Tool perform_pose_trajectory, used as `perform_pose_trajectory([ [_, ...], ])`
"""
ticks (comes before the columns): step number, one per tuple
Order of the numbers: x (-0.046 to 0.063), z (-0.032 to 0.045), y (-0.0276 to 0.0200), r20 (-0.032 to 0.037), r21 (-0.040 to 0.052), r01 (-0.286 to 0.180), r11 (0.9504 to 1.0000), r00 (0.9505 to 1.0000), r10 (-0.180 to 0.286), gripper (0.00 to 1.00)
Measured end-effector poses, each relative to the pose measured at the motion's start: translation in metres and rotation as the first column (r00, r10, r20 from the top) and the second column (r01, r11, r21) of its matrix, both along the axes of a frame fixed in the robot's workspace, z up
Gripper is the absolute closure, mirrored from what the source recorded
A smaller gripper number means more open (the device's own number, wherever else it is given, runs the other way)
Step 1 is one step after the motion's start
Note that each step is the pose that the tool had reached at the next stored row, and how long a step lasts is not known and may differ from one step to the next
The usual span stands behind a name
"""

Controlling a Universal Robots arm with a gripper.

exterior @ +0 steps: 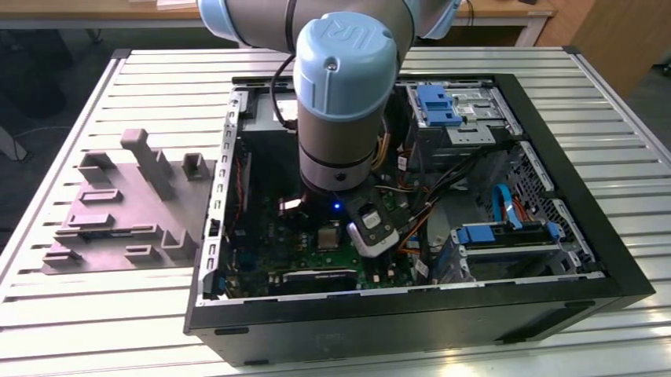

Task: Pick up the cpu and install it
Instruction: 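Place the cpu into insertion slot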

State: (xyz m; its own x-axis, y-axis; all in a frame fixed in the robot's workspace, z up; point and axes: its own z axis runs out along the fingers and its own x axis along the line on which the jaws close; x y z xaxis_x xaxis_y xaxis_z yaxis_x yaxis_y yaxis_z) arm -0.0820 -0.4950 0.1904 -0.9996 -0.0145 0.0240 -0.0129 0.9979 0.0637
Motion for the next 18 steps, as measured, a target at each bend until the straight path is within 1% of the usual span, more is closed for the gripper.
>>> perform_pose_trajectory([
  [9, -0.0001, -0.0001, 0.0, 0.0001, 0.0002, 0.0, 1.0, 1.0, 0.0, 0.55],
  [10, -0.0001, 0.0, 0.0, 0.0001, 0.0001, 0.0, 1.0, 1.0, 0.0, 0.48],
  [18, -0.0002, 0.0001, 0.0, 0.0, 0.0, 0.0, 1.0, 1.0, 0.0, 0.48],
])
